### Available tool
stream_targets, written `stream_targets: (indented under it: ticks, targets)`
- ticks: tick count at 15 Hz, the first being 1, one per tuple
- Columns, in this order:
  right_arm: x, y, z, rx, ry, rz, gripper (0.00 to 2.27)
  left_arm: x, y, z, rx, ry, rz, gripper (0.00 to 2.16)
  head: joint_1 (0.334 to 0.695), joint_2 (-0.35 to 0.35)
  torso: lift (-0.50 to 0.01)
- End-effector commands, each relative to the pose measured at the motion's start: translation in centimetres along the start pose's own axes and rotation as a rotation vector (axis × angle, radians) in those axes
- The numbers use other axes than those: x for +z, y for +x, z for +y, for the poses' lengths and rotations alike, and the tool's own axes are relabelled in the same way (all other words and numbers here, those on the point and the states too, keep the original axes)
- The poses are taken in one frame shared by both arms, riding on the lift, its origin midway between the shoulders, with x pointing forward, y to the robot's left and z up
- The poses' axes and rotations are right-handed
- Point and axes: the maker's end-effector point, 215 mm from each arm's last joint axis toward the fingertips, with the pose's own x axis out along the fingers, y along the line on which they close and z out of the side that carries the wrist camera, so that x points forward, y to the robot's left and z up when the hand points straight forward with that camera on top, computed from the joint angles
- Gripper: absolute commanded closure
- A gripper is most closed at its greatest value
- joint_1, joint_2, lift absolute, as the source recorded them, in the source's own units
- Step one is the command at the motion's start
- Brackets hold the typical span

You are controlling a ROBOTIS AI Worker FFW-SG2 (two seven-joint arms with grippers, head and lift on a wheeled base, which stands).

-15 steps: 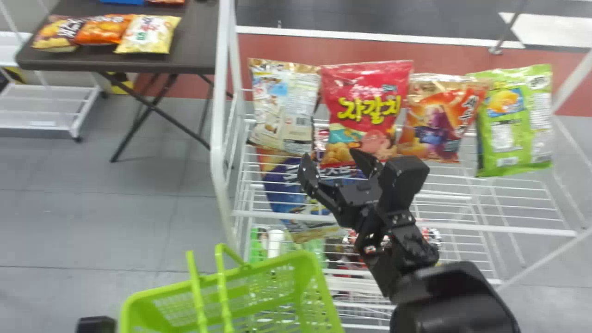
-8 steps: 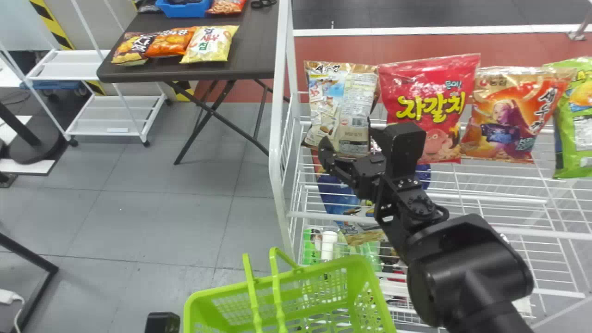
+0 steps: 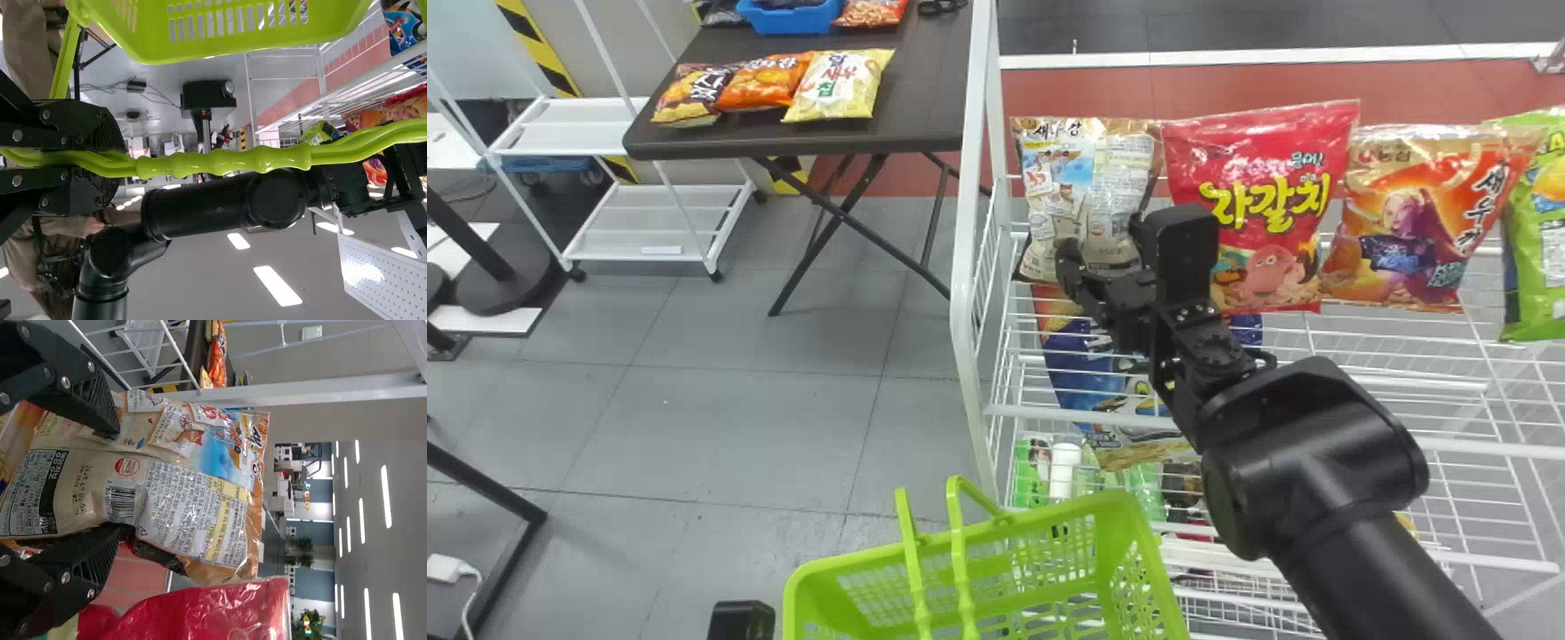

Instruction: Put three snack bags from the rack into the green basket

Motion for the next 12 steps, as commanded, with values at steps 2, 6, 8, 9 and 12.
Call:
stream_targets:
  ticks: [2,6,8,9,12]
  targets:
    - [-0.4,0.4,-0.1,-0.002,-0.022,0.025,2.20,0.0,-0.1,0.0,-0.002,-0.002,-0.004,2.15,0.695,0.115,0.000]
    - [0.4,-0.3,1.7,0.031,-0.039,-0.005,2.25,0.1,-0.2,-0.1,-0.005,-0.002,-0.008,2.15,0.695,0.120,0.000]
    - [1.0,-1.3,3.5,0.062,-0.066,-0.027,2.25,0.2,-0.3,-0.1,-0.004,-0.001,-0.009,2.15,0.695,0.133,0.000]
    - [1.6,-2.2,4.2,0.064,-0.081,-0.041,2.25,0.2,-0.3,0.0,-0.003,-0.001,-0.012,2.15,0.695,0.145,0.000]
    - [0.2,-5.6,4.2,0.021,-0.085,0.015,2.25,0.4,-0.6,-0.1,-0.003,-0.001,-0.021,2.15,0.695,0.172,0.000]
